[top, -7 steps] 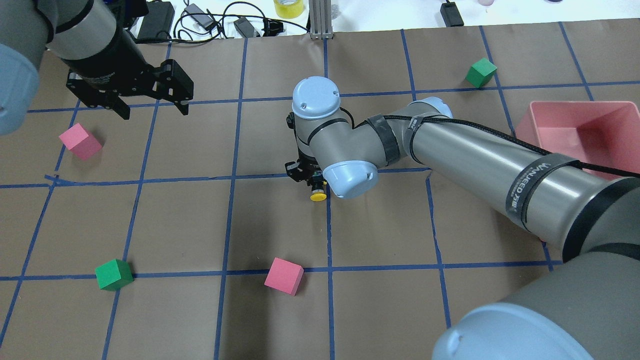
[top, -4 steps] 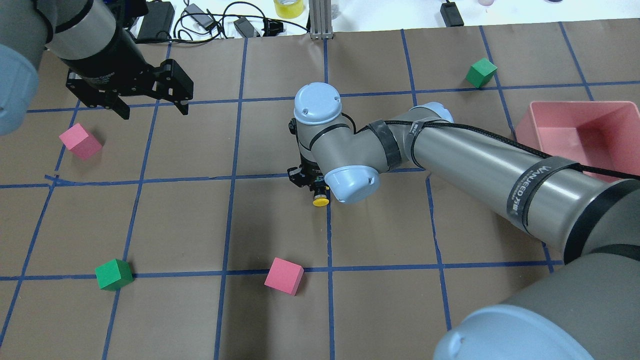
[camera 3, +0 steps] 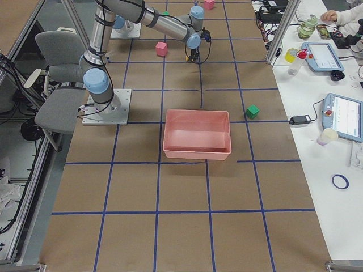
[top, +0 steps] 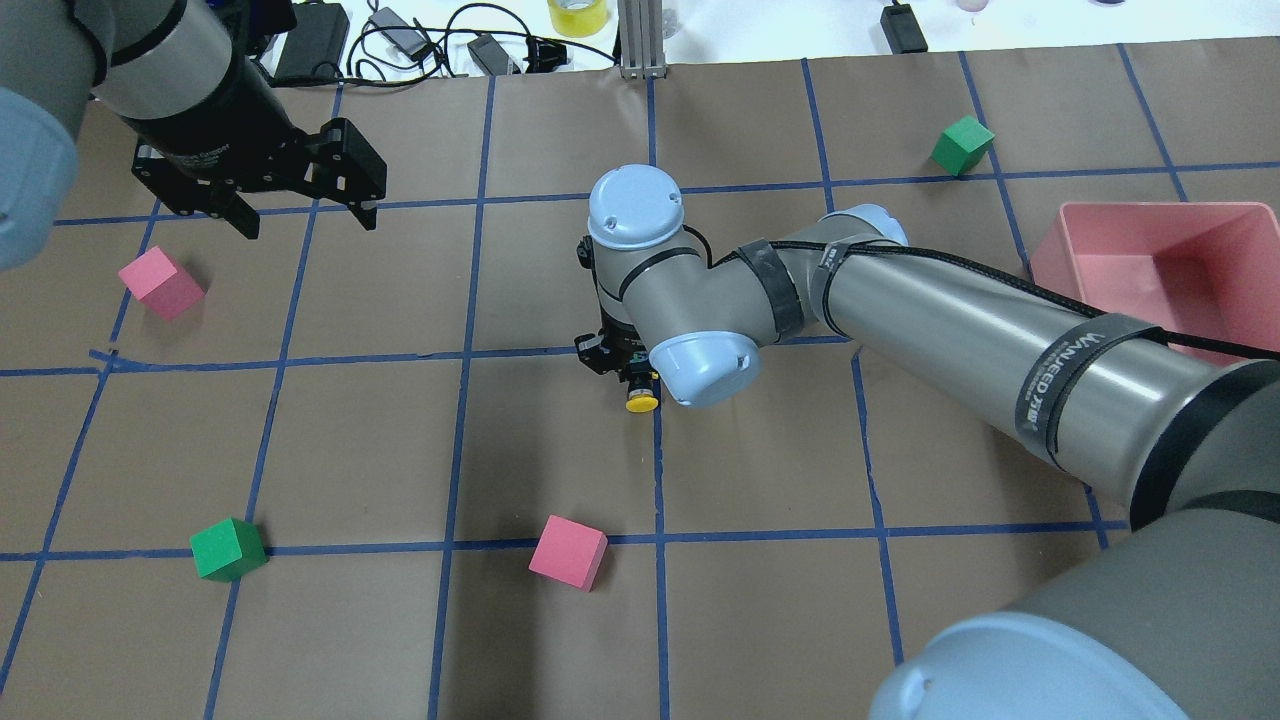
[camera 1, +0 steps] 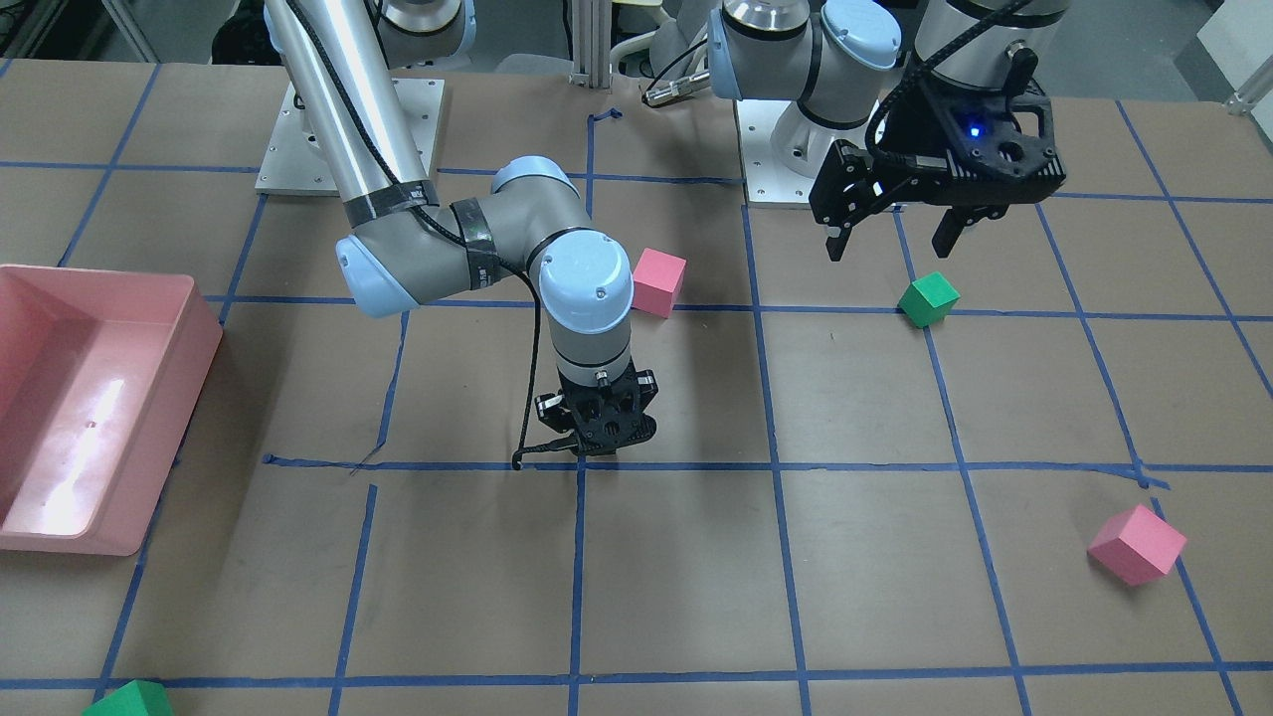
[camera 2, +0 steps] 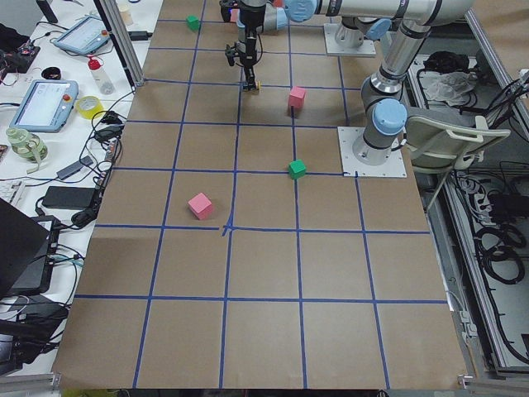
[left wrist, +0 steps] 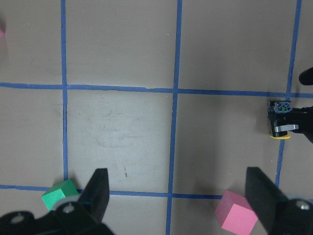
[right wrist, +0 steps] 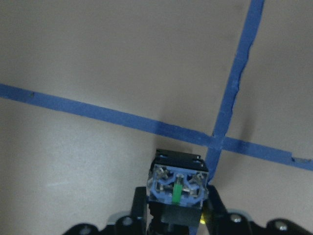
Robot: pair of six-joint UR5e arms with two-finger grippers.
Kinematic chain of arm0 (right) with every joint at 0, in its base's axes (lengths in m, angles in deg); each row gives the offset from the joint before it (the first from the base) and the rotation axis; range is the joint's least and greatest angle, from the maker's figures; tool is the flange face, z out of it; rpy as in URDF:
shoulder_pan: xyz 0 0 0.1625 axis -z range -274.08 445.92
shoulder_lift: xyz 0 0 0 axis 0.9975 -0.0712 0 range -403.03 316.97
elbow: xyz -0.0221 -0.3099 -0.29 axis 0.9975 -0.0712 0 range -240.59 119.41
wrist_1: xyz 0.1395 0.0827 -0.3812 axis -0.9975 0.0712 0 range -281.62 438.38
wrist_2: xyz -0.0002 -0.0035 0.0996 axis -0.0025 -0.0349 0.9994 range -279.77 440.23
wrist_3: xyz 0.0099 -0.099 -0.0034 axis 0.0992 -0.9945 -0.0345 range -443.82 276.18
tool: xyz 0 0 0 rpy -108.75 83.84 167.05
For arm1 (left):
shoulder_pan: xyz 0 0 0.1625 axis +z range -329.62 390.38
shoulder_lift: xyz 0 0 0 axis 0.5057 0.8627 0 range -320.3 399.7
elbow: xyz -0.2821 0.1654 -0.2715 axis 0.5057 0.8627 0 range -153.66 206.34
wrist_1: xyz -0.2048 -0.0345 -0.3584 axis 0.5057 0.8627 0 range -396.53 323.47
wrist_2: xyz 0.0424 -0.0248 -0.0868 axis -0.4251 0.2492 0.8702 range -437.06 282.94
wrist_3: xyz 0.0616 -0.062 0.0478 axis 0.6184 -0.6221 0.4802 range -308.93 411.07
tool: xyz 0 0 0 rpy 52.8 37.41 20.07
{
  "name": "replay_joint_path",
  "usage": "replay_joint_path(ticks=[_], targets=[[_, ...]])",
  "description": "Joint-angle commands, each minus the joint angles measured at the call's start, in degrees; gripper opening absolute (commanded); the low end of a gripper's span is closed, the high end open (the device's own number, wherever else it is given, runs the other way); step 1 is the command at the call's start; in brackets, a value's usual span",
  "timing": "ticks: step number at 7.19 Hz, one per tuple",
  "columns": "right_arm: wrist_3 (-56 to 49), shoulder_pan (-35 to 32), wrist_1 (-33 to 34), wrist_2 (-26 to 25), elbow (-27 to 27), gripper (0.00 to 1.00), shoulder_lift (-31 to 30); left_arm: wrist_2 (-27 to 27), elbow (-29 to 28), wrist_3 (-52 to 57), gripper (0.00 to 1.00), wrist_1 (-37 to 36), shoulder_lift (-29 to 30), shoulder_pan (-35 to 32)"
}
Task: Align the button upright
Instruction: 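Open the right gripper, release the switch, and raise the right arm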
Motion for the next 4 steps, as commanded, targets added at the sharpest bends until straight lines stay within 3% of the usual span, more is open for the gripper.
replay_joint_path(ticks=[1, 3, 4], targets=[[-1.04, 0.17, -0.07, -0.09, -0.47, 0.78, -1.71, -0.09, 0.0, 0.04, 1.0, 0.0, -0.07, 0.02], [-1.83, 0.78, -0.25, -0.09, -0.64, 0.84, -2.86, -0.18, -0.09, 0.04, 1.0, 0.0, -0.07, 0.02], [-4.53, 2.17, -1.03, -0.18, -0.73, 0.95, -5.04, -0.35, -0.52, 0.04, 1.0, 0.09, 0.02, -0.33]])
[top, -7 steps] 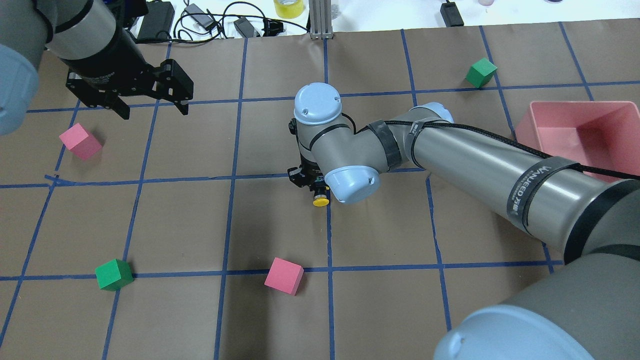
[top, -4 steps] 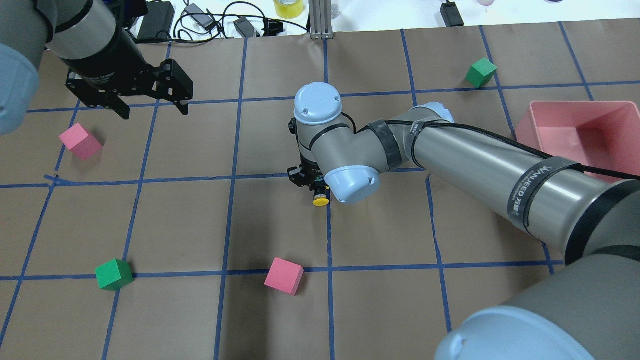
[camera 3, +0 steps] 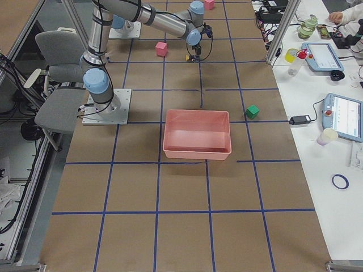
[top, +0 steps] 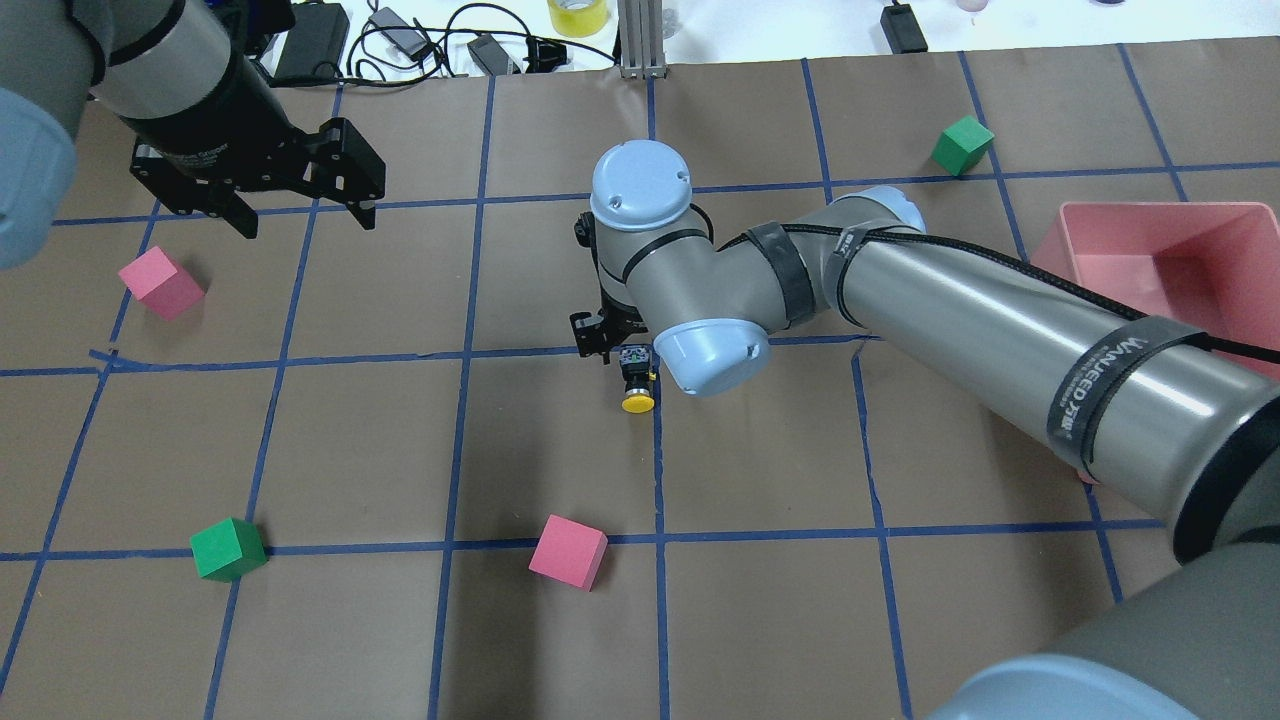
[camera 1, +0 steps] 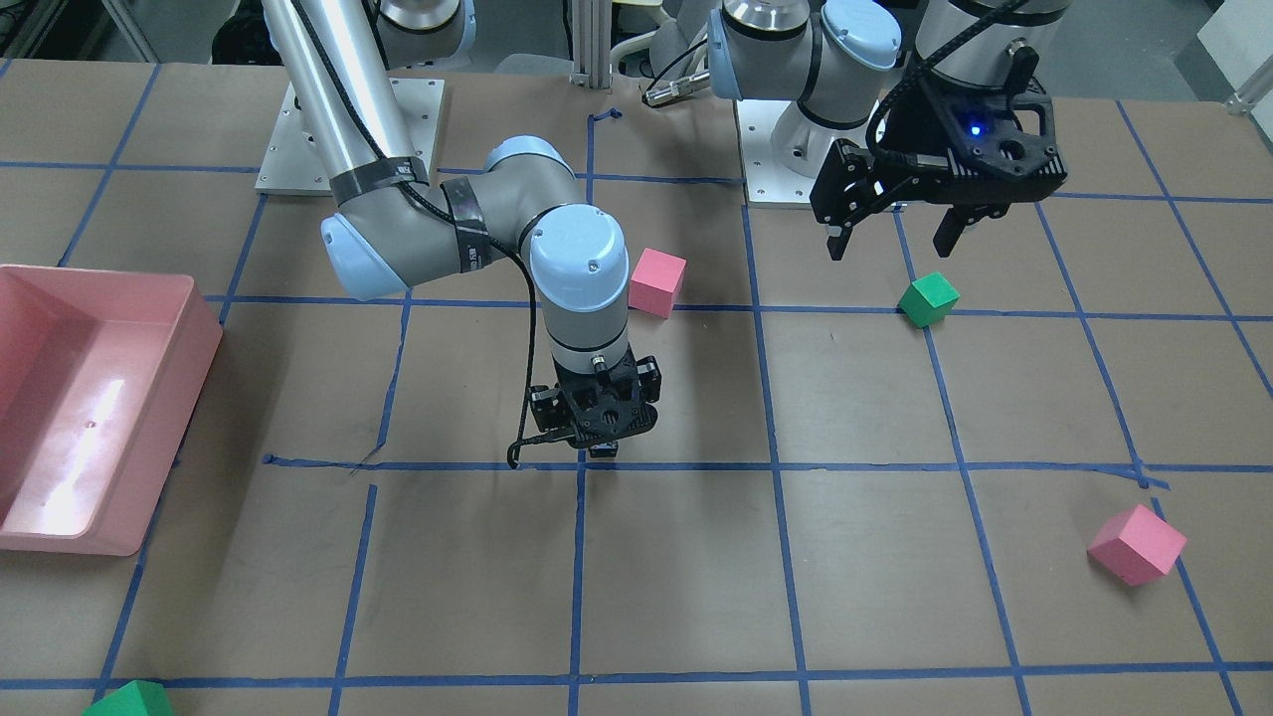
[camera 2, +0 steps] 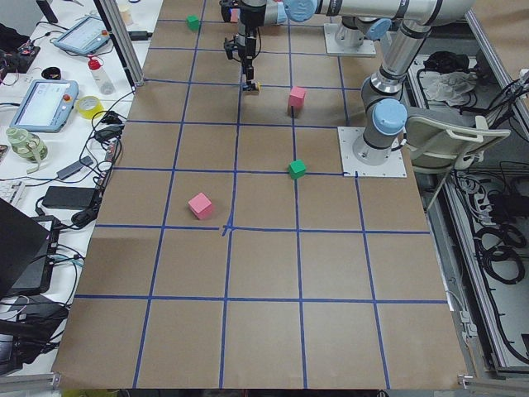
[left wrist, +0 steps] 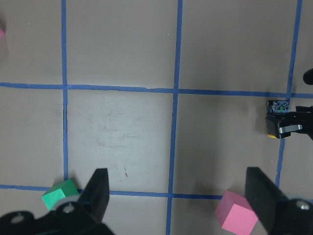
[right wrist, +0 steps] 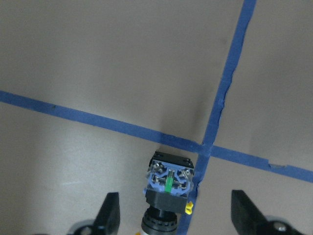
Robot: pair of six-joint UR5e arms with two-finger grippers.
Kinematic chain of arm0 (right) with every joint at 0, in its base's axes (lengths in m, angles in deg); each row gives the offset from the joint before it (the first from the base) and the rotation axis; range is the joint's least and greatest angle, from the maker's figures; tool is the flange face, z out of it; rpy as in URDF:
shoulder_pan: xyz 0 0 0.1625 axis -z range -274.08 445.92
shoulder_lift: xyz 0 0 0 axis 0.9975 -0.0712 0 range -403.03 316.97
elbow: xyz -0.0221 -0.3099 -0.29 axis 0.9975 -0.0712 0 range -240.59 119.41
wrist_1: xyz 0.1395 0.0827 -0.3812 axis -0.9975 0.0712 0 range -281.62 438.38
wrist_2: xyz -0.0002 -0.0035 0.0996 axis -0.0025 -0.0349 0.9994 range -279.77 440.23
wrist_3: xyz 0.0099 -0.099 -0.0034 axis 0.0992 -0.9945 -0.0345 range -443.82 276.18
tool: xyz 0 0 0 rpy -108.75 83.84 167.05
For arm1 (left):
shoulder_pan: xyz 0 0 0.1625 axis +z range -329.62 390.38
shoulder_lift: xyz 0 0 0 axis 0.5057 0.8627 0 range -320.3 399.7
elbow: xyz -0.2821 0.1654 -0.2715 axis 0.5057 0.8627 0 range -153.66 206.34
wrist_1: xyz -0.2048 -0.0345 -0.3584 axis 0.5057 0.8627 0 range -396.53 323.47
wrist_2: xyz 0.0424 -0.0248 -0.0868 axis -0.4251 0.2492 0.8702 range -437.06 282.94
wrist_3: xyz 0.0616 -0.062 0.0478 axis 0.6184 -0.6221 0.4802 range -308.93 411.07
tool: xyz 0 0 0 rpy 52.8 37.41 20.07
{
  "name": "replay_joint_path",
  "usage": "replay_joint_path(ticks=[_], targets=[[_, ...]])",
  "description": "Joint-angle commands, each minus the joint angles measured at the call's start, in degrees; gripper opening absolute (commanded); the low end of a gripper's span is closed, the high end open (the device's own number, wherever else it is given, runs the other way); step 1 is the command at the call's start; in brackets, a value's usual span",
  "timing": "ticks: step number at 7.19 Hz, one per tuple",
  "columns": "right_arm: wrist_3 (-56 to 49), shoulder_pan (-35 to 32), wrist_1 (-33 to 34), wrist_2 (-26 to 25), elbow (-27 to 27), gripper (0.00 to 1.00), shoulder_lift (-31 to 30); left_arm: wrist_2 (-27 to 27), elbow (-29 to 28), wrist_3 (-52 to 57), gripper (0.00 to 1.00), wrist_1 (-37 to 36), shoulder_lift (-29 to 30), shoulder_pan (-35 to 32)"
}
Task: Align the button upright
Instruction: 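Open the right gripper, release the switch, and raise the right arm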
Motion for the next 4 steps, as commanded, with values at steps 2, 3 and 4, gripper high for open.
replay_joint_path(ticks=[2, 3, 4], targets=[[-6.33, 10.3, -13.15, 1.07, -0.75, 1.0, -10.09, 0.29, -0.35, -0.87, 1.0, -0.63, 0.85, -0.23], [-11.15, 14.61, -19.58, 0.9, -1.46, 1.0, -14.66, 0.29, 0.69, -1.05, 1.0, -0.81, 1.47, -0.75], [-11.46, 17.43, -28.61, 0.9, -4.33, 1.0, -18.1, 0.03, 2.27, -1.31, 1.0, -1.24, 1.65, -2.94]])
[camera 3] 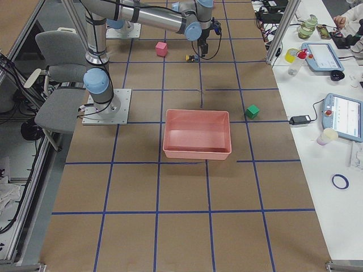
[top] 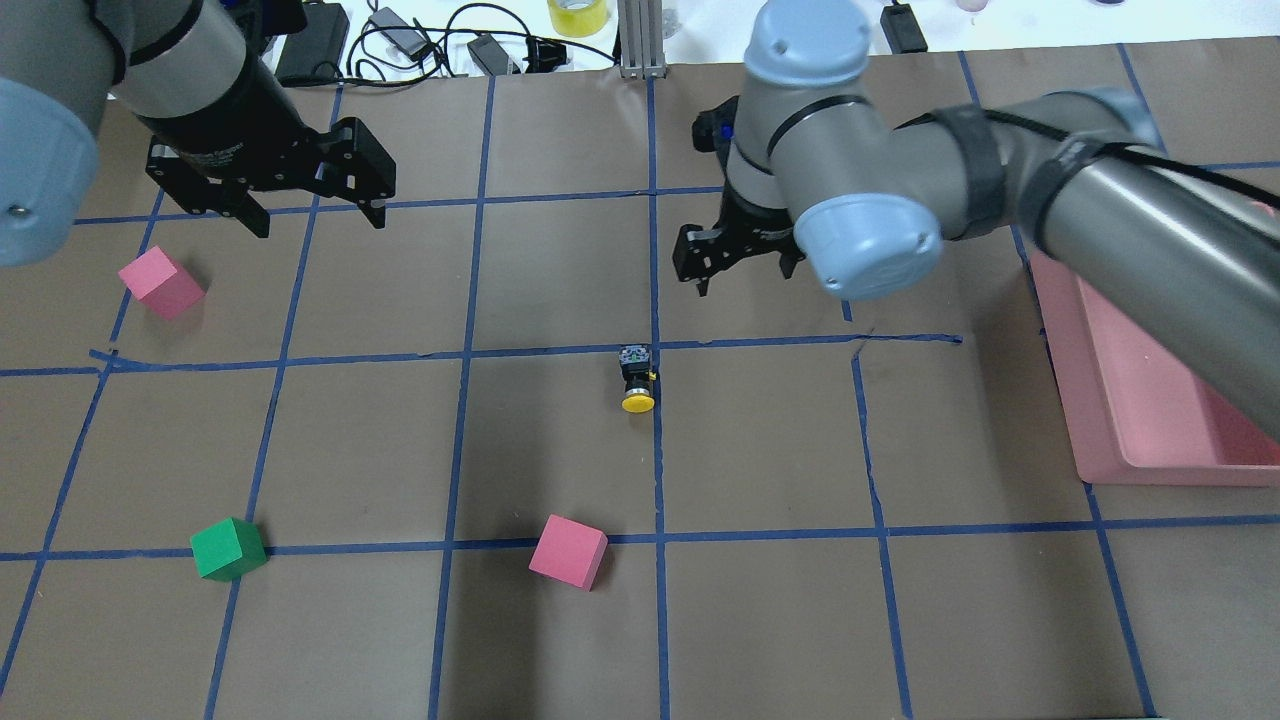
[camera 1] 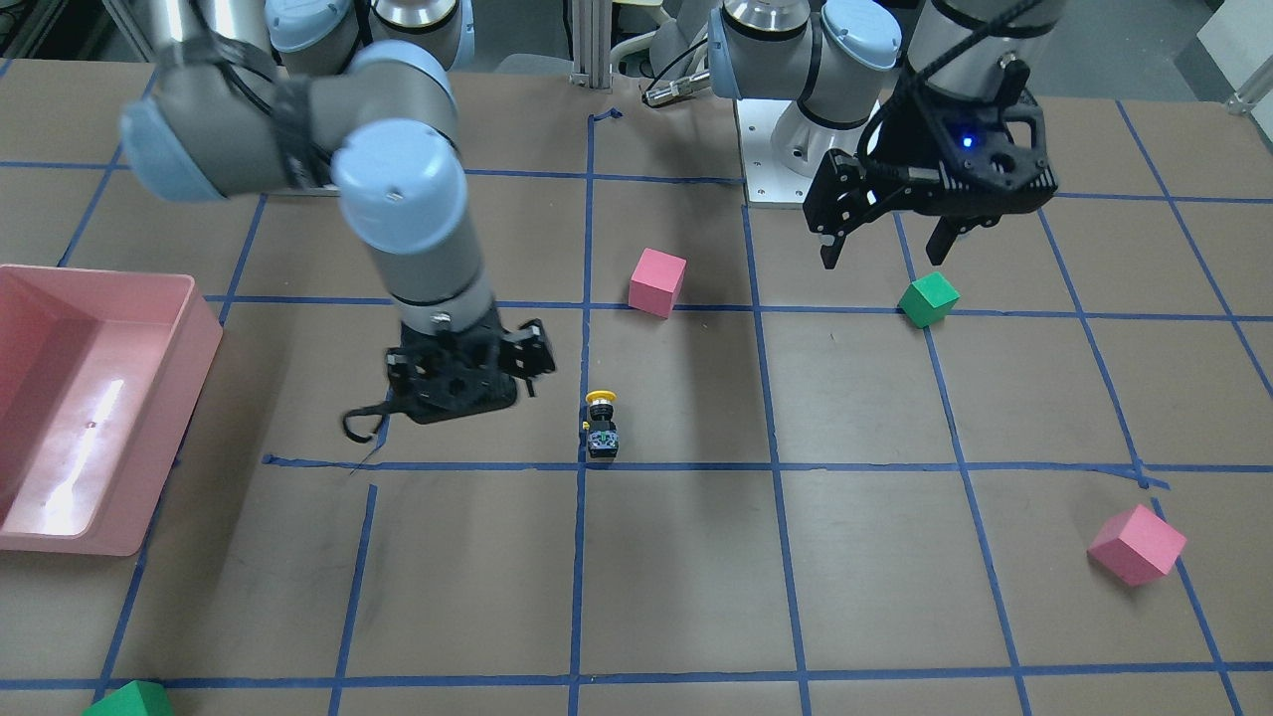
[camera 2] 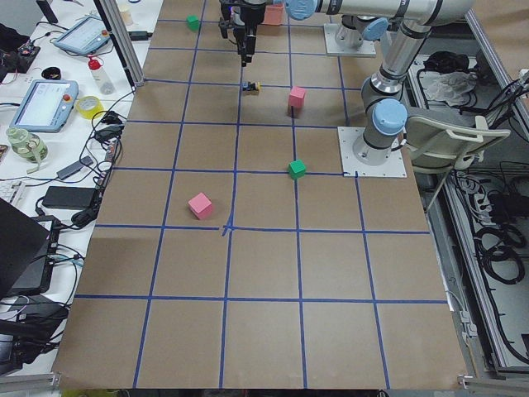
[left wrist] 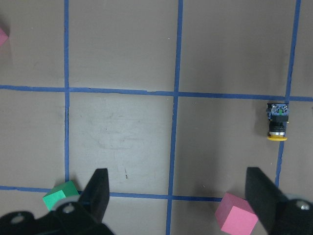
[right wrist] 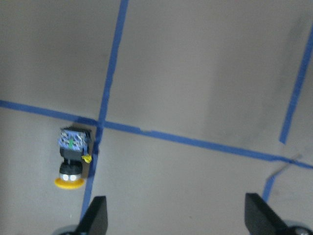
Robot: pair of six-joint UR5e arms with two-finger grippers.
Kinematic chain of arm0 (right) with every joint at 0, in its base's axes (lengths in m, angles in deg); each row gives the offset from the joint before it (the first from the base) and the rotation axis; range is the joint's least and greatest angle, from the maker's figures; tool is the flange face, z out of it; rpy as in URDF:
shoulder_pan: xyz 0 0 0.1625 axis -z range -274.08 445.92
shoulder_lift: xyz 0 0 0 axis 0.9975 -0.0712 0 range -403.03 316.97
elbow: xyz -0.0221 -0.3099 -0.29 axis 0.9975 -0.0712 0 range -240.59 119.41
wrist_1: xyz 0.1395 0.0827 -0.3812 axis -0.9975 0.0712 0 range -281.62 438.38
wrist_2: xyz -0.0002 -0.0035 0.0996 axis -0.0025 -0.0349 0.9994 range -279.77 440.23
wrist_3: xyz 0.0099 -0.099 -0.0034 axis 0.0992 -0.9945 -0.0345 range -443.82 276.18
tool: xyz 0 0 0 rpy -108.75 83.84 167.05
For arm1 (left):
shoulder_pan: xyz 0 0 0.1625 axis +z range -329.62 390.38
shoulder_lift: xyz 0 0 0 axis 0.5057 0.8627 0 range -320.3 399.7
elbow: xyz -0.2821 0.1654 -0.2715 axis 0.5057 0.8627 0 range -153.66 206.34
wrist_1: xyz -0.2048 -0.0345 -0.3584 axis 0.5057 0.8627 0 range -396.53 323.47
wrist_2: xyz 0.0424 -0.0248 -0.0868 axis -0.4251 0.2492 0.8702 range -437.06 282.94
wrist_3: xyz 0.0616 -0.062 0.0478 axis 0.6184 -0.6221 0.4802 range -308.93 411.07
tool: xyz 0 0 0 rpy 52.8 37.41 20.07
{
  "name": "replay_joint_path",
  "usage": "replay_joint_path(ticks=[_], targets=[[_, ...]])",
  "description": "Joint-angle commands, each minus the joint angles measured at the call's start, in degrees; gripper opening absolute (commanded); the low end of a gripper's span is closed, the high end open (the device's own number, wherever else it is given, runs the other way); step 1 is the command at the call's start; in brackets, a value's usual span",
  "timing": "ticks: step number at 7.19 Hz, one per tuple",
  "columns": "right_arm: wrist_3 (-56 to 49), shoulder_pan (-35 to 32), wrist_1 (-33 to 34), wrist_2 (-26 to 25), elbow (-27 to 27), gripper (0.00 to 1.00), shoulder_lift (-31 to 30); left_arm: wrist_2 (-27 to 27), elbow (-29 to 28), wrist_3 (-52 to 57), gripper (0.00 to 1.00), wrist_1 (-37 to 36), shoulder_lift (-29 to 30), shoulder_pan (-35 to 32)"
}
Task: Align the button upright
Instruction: 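Open the right gripper, release the switch, and raise the right arm, then move the left gripper over the switch lying on the table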
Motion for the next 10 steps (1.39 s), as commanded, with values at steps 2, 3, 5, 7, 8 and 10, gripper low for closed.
replay_joint_path(ticks=[2, 3, 5, 7, 8, 10], targets=[[-2.2, 4.69, -26.8, 0.09, -14.53, 1.0, -6.56, -0.76, 8.58, -4.51, 1.0, -10.44, 0.72, -6.53], [-2.55, 4.95, -27.84, -0.52, -16.07, 1.0, -7.43, -0.85, 13.24, -5.68, 1.0, -17.89, 0.72, -8.29], [-3.61, 5.82, -27.24, -0.87, -15.91, 1.0, -9.64, -0.94, 20.55, -15.82, 1.0, -31.78, 1.25, -13.38], [-3.95, 8.2, -26.44, -0.96, -14.78, 1.0, -9.99, -9.25, 26.44, -26.98, 1.0, -45.77, 4.83, -20.23], [-3.87, 8.2, -25.58, -0.7, -13.03, 1.0, -10.08, -9.64, 27.69, -29.75, 1.0, -50.18, 6.77, -22.26], [-3.69, 8.12, -21.8, -0.79, -11.7, 1.0, -10.08, -11.99, 29.88, -31.43, 0.99, -60.46, 10.2, -23.24]])
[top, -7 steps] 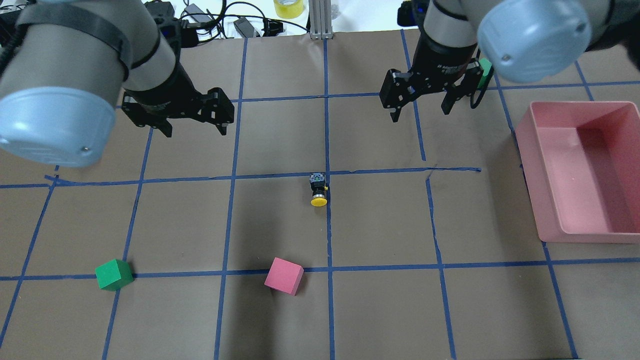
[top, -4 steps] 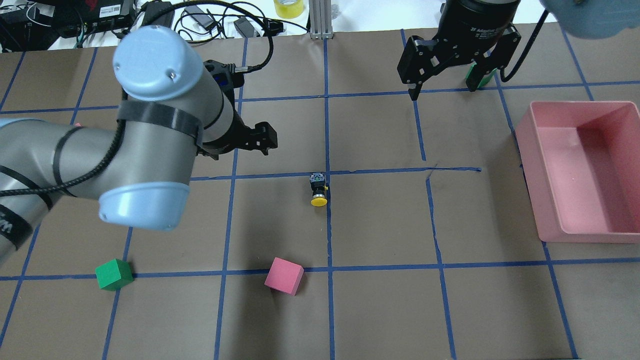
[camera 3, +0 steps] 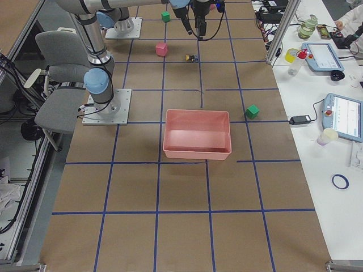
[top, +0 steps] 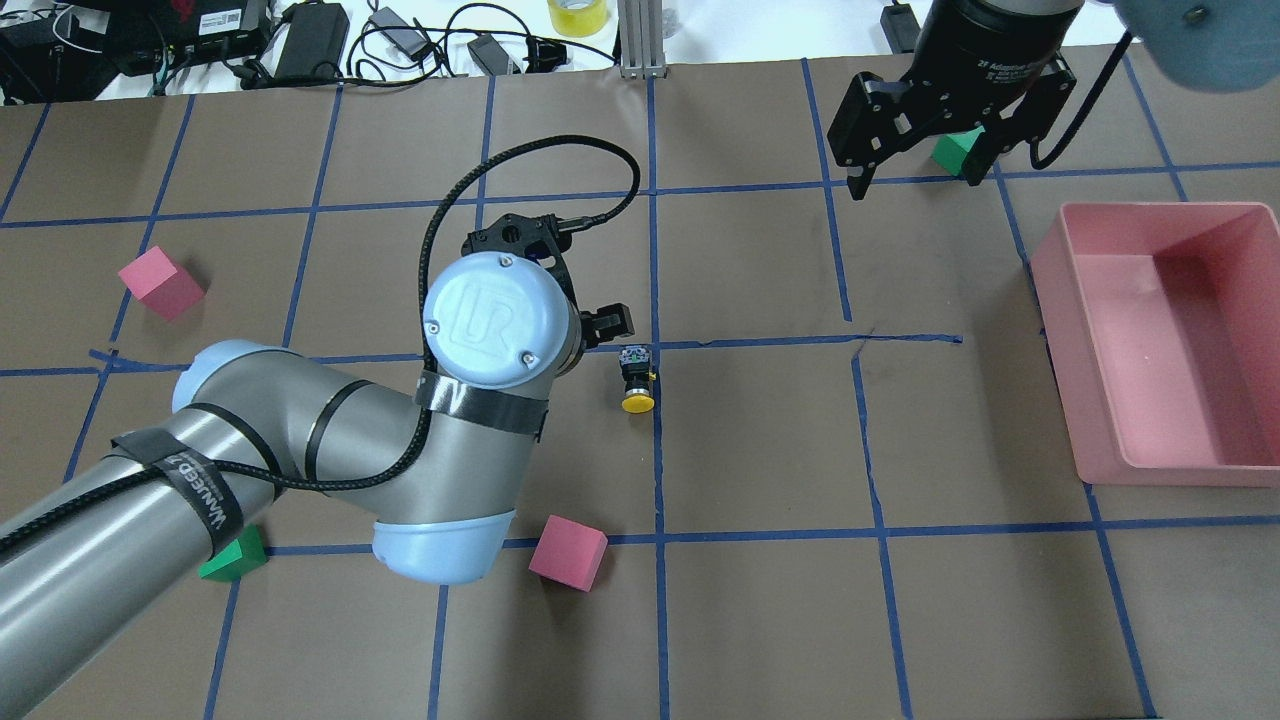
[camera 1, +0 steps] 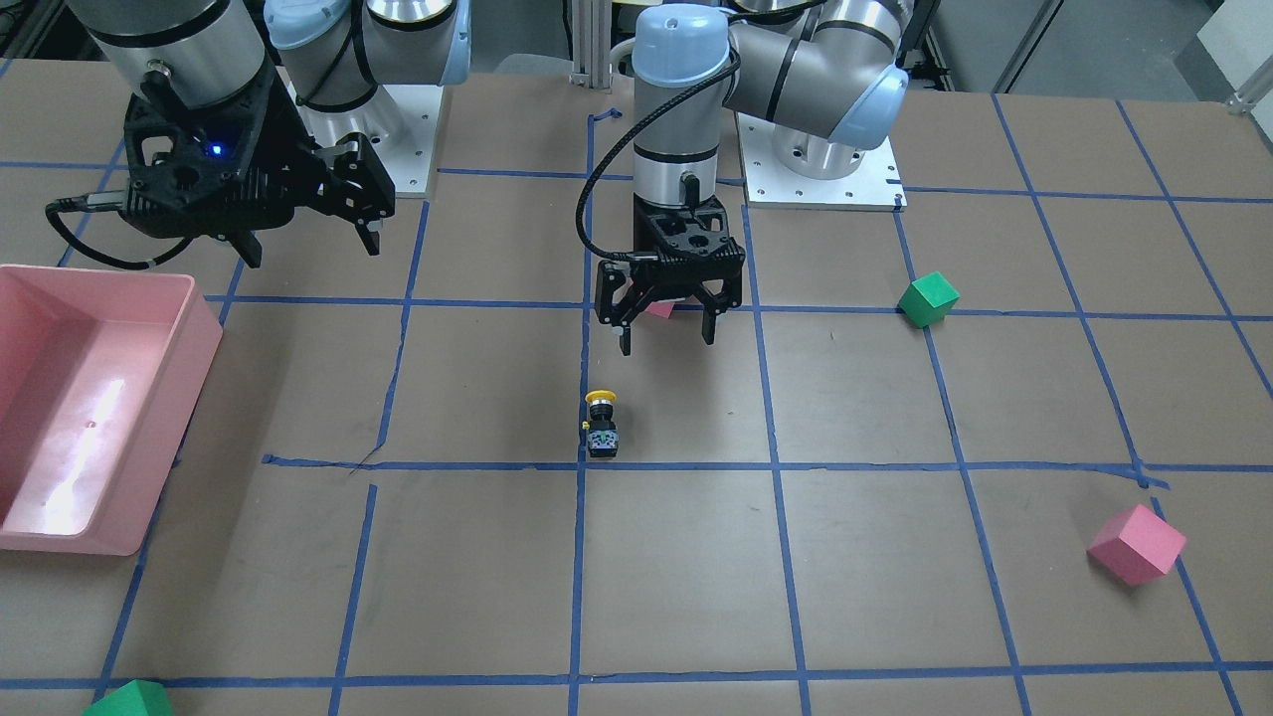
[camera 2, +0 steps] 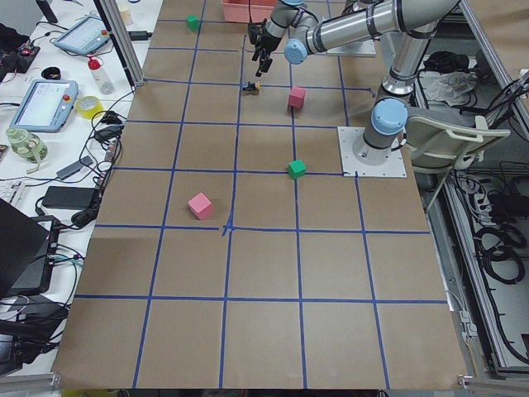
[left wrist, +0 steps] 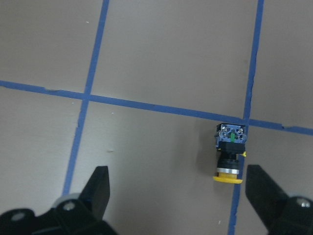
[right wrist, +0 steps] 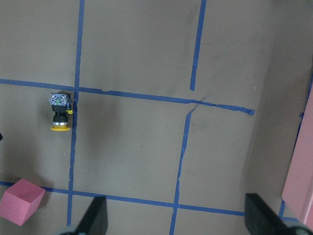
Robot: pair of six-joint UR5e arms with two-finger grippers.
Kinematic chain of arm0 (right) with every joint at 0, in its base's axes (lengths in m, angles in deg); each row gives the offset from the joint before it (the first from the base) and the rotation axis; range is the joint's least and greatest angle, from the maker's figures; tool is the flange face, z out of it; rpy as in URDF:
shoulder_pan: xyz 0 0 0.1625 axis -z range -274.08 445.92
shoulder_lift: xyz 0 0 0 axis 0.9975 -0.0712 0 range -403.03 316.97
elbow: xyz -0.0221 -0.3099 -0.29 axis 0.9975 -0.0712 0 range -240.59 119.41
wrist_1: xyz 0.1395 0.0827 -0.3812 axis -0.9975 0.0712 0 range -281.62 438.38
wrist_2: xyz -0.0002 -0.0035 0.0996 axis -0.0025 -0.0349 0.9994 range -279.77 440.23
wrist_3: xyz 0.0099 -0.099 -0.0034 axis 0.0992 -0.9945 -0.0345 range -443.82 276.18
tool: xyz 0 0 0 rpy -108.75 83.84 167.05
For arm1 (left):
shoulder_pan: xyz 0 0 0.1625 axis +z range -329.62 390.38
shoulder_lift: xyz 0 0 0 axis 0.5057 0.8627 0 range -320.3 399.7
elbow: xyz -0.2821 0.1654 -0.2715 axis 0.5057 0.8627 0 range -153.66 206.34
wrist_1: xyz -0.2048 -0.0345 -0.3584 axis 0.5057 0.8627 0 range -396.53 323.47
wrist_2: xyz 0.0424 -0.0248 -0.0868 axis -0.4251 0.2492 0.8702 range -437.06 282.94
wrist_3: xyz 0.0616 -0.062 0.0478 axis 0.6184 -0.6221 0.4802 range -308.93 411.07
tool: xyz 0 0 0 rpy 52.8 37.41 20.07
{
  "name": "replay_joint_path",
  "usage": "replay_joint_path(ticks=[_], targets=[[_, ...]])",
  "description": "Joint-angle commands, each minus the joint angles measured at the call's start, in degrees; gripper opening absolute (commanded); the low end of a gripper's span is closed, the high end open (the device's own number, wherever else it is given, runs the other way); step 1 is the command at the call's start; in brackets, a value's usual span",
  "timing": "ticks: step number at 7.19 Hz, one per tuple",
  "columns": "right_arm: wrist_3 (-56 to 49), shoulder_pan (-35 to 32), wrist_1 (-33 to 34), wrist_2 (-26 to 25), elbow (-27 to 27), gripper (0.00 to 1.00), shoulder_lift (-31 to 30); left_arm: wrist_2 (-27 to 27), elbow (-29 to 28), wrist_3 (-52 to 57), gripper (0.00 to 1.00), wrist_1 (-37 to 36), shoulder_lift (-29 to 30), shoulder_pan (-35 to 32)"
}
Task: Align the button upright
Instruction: 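Move the left gripper over the switch lying on the table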
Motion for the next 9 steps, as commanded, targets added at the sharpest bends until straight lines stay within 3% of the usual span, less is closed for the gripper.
replay_joint_path(ticks=[1, 3, 5, 6, 9], targets=[[0.05, -0.02, 2.05, 0.09, 1.51, 1.0, -0.04, -3.23, 2.57, -4.85, 0.97, -10.61, 3.83, -2.23], [0.14, -0.02, 2.05, 0.17, 1.52, 1.0, -0.04, -6.82, 2.84, -6.2, 0.92, -16.34, 7.17, -4.16], [0.14, -0.02, 2.05, 0.17, 1.52, 1.0, -0.04, -9.91, 3.37, -8.2, 0.92, -20.91, 11.56, -7.06], [0.05, 0.07, 2.05, 0.17, 1.61, 1.0, -0.04, -9.66, 3.28, -9.96, 1.0, -24.5, 14.02, -7.51], [0.05, 0.07, 2.05, 0.17, 1.61, 1.0, -0.04, -8.96, 3.28, -9.39, 1.0, -28.12, 19.82, -9.1]])
